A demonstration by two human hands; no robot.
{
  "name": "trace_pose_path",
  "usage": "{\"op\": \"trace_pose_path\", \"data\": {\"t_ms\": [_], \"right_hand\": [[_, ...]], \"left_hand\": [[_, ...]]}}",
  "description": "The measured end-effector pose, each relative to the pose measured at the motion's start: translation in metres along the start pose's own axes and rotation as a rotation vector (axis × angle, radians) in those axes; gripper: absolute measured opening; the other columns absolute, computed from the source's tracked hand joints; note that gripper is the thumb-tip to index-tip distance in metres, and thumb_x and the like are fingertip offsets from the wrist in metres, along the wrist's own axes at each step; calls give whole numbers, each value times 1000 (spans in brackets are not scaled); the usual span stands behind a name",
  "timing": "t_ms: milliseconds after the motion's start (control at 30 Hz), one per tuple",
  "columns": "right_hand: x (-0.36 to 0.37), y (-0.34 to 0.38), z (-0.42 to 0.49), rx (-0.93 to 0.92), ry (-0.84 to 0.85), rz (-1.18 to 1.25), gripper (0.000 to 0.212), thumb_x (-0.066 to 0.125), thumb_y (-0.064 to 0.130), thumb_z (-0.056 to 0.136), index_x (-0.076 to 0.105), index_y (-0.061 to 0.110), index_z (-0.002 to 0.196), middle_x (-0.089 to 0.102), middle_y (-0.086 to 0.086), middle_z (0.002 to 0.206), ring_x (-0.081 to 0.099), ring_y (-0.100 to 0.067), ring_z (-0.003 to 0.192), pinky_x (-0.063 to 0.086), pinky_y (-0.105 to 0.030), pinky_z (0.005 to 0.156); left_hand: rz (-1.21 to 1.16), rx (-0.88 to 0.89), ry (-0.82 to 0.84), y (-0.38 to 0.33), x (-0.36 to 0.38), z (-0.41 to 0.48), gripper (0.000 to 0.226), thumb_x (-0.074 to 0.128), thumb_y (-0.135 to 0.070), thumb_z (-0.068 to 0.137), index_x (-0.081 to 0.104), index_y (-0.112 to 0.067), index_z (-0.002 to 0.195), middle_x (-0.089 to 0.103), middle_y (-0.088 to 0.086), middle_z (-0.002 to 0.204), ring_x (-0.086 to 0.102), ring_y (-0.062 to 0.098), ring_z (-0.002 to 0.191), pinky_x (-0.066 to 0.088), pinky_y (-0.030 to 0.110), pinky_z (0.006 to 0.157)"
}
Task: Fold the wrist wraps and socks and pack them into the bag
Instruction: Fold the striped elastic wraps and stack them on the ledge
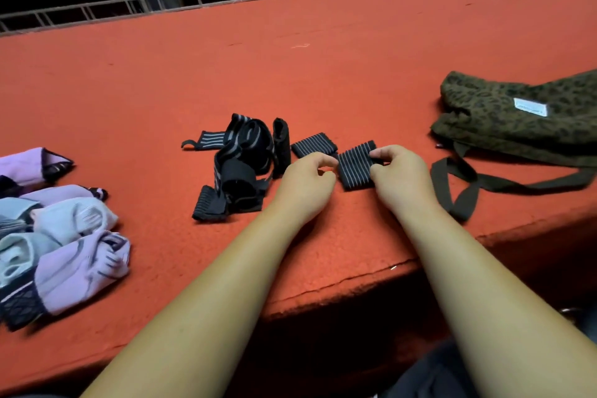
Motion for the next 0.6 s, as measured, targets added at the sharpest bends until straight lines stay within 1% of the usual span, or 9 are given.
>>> {"op": "trace_pose_path", "data": {"t_ms": [67, 100, 167, 233, 300, 367, 433, 533, 600], "right_hand": [[0, -5, 6, 4, -17, -68, 40, 56, 6, 95, 74, 17, 130, 70, -8, 134, 62, -27, 125, 42, -27, 96], [1, -6, 7, -10, -20, -106, 42, 54, 5, 96, 74, 18, 131, 68, -9, 135, 59, -30, 128, 41, -29, 99], [3, -7, 8, -64, -26, -184, 44, 51, 5, 96, 74, 22, 130, 68, -9, 135, 53, -35, 128, 39, -32, 103], [3, -6, 6, -88, -35, -222, 43, 49, 7, 97, 75, 24, 128, 66, -6, 132, 48, -36, 125, 37, -32, 102], [2, -4, 4, -86, -57, -226, 38, 52, 11, 97, 76, 24, 125, 64, -6, 130, 46, -36, 123, 35, -33, 103], [1, -2, 1, -95, -88, -209, 33, 55, 15, 97, 76, 24, 120, 61, -6, 128, 46, -35, 123, 37, -36, 107], [2, 1, -4, -125, -111, -178, 28, 56, 16, 97, 77, 24, 113, 61, -3, 125, 47, -33, 122, 38, -35, 107], [2, 7, -12, -205, -131, -127, 24, 57, 14, 95, 77, 25, 104, 62, -1, 118, 50, -29, 118, 32, -25, 98], [6, 11, -17, -284, -131, -86, 23, 60, 13, 92, 76, 27, 102, 65, 1, 114, 54, -28, 115, 27, -20, 91]], "left_hand": [[149, 53, -51, 1, 3, 12, 34, 55, -11, 97, 72, -19, 126, 68, -2, 131, 61, 17, 122, 43, 25, 103], [229, 85, -74, 3, 5, 18, 35, 54, -9, 96, 71, -15, 126, 65, 2, 134, 57, 22, 127, 42, 29, 108], [398, 116, -89, 13, 9, 26, 36, 53, -12, 96, 67, -13, 129, 56, 3, 147, 46, 30, 135, 40, 40, 116], [486, 95, -53, 23, 13, 29, 41, 52, -18, 100, 63, -13, 138, 44, 0, 162, 35, 30, 145, 36, 44, 120], [496, 66, -22, 28, 15, 29, 44, 49, -23, 103, 60, -14, 145, 39, 0, 167, 30, 28, 150, 33, 44, 121], [494, 66, -14, 30, 17, 29, 45, 47, -24, 105, 59, -13, 147, 39, 0, 168, 31, 29, 150, 33, 44, 123], [480, 75, -30, 31, 17, 27, 47, 47, -22, 104, 58, -12, 148, 40, -1, 167, 34, 30, 148, 33, 43, 123], [411, 136, -107, 31, 10, 18, 44, 52, -15, 102, 64, -11, 145, 50, -1, 160, 41, 30, 142, 33, 38, 123], [306, 214, -193, 23, -3, 7, 39, 60, -9, 97, 72, -12, 135, 61, -1, 148, 50, 26, 135, 35, 34, 120]]}}
Point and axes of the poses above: each hand's wrist, its own z-axis towards the middle knuckle, its own x-axis out of the palm, y = z × x, the point moved 2 cm from there along z, towards the middle knuckle
